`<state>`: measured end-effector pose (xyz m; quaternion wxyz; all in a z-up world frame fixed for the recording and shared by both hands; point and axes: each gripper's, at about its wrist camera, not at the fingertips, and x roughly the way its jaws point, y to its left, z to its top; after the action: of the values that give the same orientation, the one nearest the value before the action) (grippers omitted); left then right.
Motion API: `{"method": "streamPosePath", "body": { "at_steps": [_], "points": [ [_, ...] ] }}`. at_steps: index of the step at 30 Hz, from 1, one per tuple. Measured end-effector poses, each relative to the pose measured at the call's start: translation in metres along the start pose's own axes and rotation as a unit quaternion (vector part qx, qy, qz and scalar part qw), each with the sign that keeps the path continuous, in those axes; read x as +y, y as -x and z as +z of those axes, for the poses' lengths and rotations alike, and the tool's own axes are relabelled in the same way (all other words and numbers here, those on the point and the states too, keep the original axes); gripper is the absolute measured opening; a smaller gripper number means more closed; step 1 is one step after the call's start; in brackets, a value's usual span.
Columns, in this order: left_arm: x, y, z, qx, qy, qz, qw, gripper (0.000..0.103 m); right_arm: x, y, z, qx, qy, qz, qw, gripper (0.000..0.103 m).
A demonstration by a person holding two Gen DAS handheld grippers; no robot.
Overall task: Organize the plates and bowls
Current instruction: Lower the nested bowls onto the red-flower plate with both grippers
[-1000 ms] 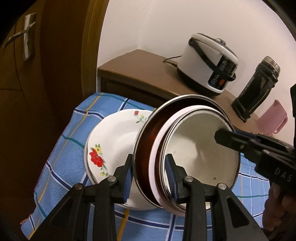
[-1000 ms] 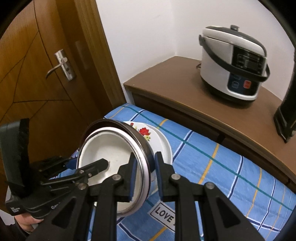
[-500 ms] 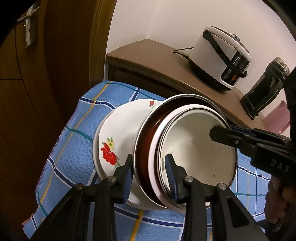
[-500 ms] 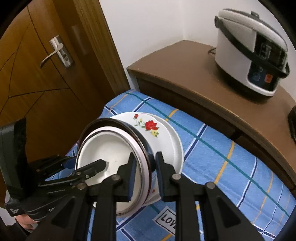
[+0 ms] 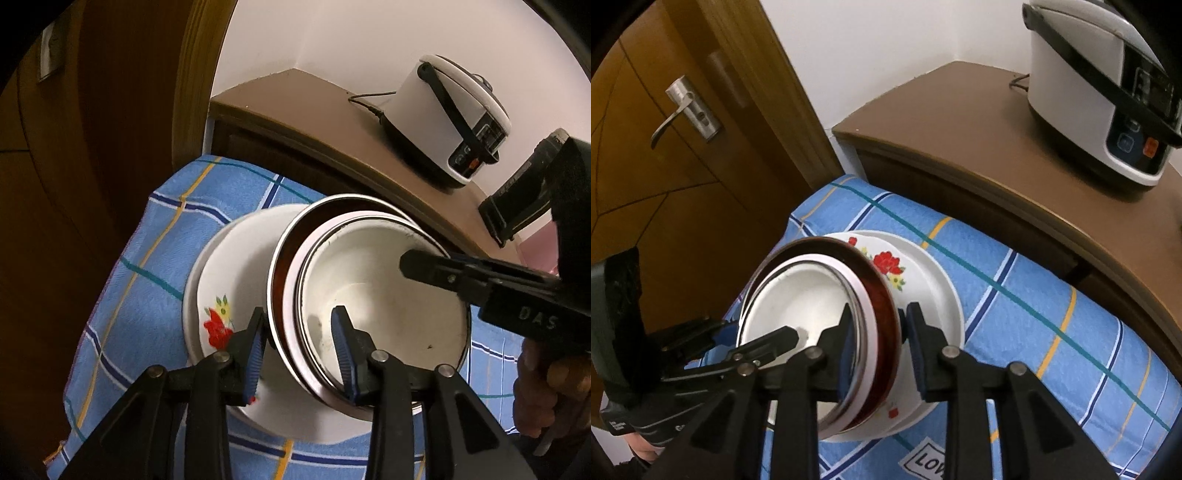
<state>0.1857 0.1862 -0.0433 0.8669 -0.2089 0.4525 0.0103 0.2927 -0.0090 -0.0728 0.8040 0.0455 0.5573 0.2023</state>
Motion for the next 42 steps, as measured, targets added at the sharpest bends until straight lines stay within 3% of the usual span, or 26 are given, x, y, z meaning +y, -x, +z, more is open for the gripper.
{"method": "streamPosePath", "body": {
  "at_steps": [6, 21, 32, 42],
  "points": [
    [-0.002, -0.003, 0.004, -0.003, -0.003, -0.007, 1.0, 0.046, -0.008, -0.011, 0.007, 0.012, -0.009, 0.006, 1.0, 0.027],
    [-0.001, -0.005, -0.009, 0.0, -0.014, -0.009, 0.9999, 0.046, -0.003, -0.015, -0.014, 0.037, 0.007, 0.022, 0.999, 0.027],
    [-0.002, -0.013, -0.012, -0.001, -0.011, -0.008, 0.9999, 0.046, -0.002, -0.012, -0.018, 0.011, 0.014, 0.017, 1.0, 0.025],
    [-0.012, -0.003, -0.013, -0.029, -0.03, 0.027, 0.9988, 0.047, -0.008, -0.006, -0.023, -0.018, -0.003, 0.034, 0.999, 0.029]
  ]
}}
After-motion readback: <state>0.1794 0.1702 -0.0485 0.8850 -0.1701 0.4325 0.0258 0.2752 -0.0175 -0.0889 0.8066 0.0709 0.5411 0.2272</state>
